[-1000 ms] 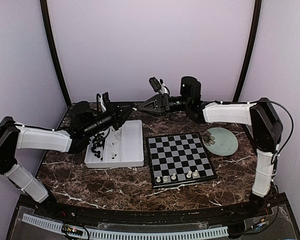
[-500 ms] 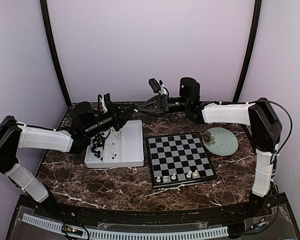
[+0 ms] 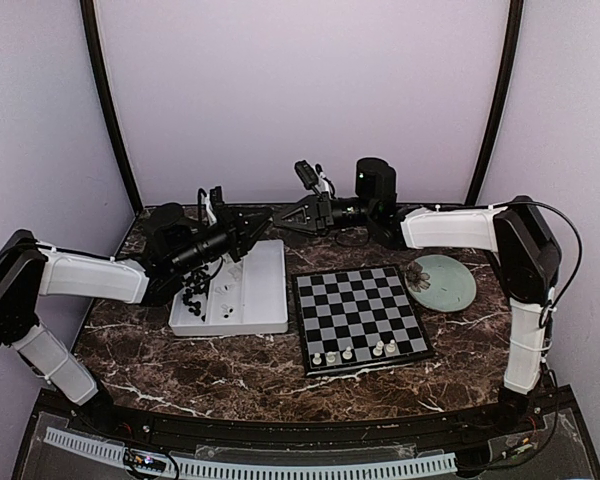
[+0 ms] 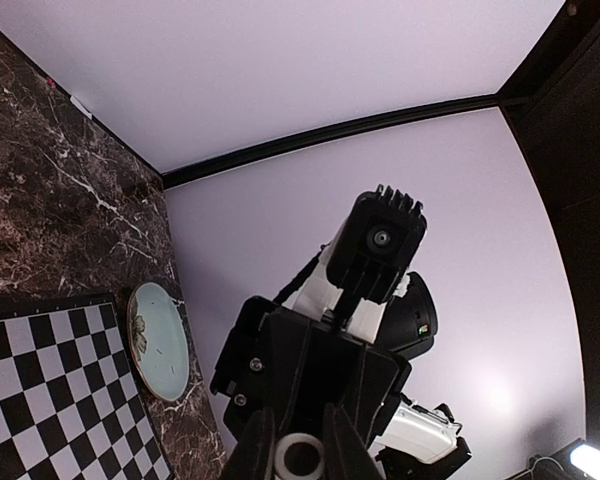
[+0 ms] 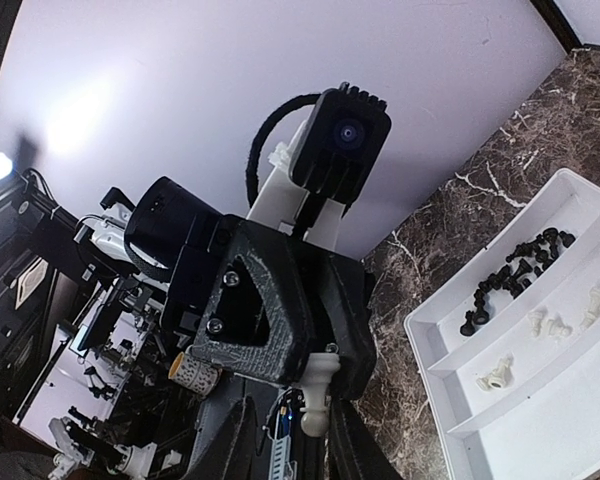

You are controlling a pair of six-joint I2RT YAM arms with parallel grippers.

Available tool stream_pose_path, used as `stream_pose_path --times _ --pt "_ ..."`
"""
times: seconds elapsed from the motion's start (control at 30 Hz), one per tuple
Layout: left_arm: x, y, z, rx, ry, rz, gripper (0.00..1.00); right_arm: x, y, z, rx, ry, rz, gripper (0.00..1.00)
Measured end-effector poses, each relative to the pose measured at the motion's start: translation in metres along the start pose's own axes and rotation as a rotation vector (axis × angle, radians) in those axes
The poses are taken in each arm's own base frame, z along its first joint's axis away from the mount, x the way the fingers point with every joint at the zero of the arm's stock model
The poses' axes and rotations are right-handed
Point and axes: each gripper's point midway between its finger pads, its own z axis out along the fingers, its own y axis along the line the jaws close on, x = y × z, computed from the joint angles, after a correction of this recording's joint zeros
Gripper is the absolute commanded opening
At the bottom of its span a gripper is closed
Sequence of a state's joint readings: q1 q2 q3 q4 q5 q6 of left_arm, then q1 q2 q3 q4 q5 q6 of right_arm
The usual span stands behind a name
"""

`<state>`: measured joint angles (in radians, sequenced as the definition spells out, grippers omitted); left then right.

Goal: Set up the chess pieces on the board
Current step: Pass from the left arm to the right, then place the pawn at h2.

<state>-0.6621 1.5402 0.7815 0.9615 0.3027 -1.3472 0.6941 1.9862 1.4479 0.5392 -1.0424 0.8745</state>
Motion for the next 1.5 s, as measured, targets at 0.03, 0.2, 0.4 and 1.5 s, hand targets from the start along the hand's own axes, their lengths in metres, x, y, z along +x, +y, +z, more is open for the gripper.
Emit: stream_pose_path --times 0.03,0.2,0.4,1.5 --pt "0.0 0.0 0.0 0.001 -0.001 0.0 0.14 0.0 0.0 0.0 0.002 -0.001 0.001 0.2" --pt "0.0 -0.001 0.001 0.008 0.0 0.001 0.14 -0.001 -0.004 0.0 0.016 -0.007 0.013 0.13" --pt "0.0 -0.001 0.002 0.008 -0.001 0.0 0.14 -0.002 -0.008 -0.001 0.034 -0.017 0.021 0.06" --pt "-0.058 -0.001 -0.057 -0.376 -0.04 0.347 0.46 0.102 -0.072 -0.21 0.837 0.626 -0.452 0.04"
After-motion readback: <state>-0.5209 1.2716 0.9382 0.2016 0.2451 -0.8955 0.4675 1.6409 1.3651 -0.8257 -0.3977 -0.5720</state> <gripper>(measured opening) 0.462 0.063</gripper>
